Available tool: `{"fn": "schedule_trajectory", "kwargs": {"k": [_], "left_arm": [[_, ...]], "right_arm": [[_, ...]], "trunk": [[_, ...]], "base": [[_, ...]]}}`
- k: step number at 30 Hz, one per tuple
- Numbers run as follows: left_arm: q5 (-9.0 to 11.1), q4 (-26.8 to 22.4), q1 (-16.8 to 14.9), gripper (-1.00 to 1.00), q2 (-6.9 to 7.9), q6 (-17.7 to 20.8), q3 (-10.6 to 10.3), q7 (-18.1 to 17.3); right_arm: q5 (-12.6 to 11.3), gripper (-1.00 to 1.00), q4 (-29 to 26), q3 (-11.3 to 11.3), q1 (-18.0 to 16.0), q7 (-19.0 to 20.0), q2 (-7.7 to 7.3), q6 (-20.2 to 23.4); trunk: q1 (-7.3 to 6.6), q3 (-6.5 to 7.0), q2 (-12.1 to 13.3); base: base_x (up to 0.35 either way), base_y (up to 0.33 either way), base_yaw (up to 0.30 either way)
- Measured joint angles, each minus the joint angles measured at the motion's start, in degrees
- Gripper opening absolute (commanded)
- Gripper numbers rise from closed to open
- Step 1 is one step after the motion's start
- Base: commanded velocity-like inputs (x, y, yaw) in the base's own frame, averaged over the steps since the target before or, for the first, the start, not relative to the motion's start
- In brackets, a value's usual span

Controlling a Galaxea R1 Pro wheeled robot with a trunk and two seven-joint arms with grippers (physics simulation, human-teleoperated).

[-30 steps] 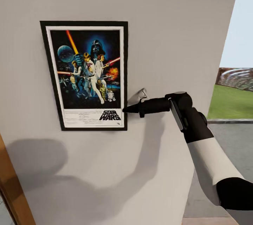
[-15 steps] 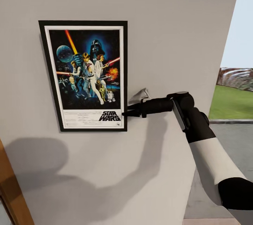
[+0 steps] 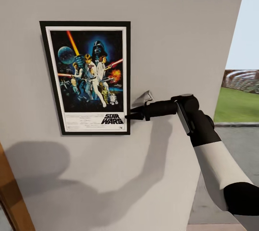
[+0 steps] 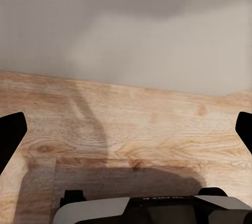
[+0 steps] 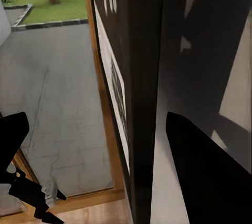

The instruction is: Pick up the poster from the kitchen countertop and hang it on one of the wall nails in the kitchen.

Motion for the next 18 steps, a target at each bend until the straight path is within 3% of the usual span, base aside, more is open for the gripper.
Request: {"fn": "schedule_trajectory", "kwargs": {"k": [3,18], "left_arm": [[0.01,-0.01,0.01,1.0,0.0,-0.01,0.0,0.0],[0.01,-0.01,0.01,1.0,0.0,-0.02,0.0,0.0]], "right_arm": [[0.58,1.0,-0.07,0.0,-0.01,-1.71,-0.03,-0.24],[0.55,1.0,-4.02,0.46,0.61,-0.71,-0.13,-0.78]], "trunk": [[0.03,0.01,0.04],[0.04,0.0,0.04]], "base": [[-0.169,0.0,0.0],[-0.309,0.0,0.0]]}}
